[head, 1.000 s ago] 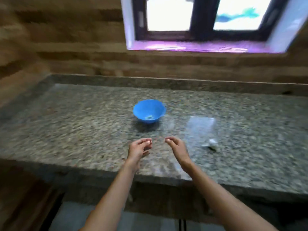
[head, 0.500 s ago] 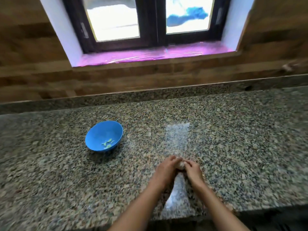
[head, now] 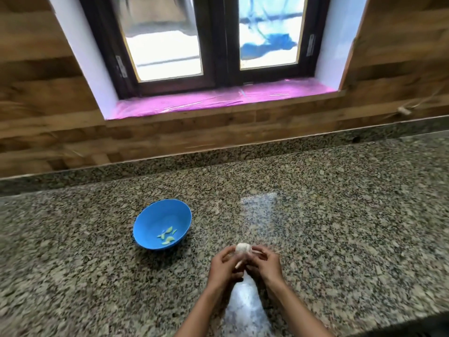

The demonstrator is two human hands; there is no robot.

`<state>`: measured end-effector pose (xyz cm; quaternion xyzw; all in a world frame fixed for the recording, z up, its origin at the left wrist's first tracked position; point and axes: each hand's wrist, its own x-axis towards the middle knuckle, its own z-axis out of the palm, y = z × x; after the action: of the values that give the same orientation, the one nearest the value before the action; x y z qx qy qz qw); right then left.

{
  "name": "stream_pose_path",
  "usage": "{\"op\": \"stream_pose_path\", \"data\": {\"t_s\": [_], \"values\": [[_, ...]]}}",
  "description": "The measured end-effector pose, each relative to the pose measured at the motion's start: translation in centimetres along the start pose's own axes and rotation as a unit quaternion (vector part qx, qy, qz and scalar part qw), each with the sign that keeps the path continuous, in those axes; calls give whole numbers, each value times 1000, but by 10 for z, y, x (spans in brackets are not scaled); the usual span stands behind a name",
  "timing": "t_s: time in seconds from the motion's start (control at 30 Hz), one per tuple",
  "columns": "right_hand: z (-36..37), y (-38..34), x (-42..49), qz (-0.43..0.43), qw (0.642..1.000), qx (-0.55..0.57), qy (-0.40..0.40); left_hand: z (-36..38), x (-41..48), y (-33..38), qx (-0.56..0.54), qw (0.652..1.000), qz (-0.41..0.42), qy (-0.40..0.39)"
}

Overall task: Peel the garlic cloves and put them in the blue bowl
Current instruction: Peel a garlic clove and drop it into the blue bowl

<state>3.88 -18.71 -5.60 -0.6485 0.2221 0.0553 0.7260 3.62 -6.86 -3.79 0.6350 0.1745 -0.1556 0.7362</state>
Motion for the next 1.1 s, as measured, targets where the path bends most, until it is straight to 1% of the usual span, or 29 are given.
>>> {"op": "stream_pose_path", "data": {"t_s": [0.07, 0.13, 0.23, 0.3, 0.37, 0.43, 0.57, 0.63, 0.73, 0.8, 0.87, 0.93, 0.97, 1.03, 1.1], "values": [[7, 1, -2, -28, 999, -17, 12, -7, 0, -1, -1, 1000, 0, 4], [14, 2, -5, -59, 996, -63, 15, -11, 0, -1, -2, 1000, -12, 14], [24, 1, -8, -69, 996, -54, 1, -15, 1, 3, -50, 998, -43, 19], [26, -5, -10, -42, 998, -41, -29, -12, 0, 6, -110, 993, -51, 11], [28, -13, -13, 23, 995, 44, -87, -9, -1, 10, -136, 990, -48, 3], [24, -21, -16, 55, 985, 100, -127, -8, -1, 13, -98, 995, -30, -4], [14, -21, -10, 60, 977, 158, -127, -14, 5, 15, 5, 998, 63, 18], [10, -21, -7, 69, 978, 158, -119, -13, 3, 13, 35, 995, 93, 16], [8, -19, -2, 64, 985, 121, -108, -11, -1, 8, 79, 989, 128, 8], [6, -19, -1, 52, 986, 101, -124, -12, -2, 5, 161, 970, 174, 48], [8, -18, -1, 30, 988, 71, -132, -11, -3, 3, 264, 930, 238, 98], [15, -15, -1, 4, 995, 28, -100, -7, -7, 1, 338, 886, 289, 130], [19, -12, -1, -4, 997, 7, -75, -4, -7, 0, 360, 870, 307, 141], [27, -7, -1, -16, 999, -21, -35, -2, -5, -6, 389, 848, 322, 160], [30, -3, -3, -32, 998, -56, -3, 1, -3, -11, 406, 838, 319, 174]]}}
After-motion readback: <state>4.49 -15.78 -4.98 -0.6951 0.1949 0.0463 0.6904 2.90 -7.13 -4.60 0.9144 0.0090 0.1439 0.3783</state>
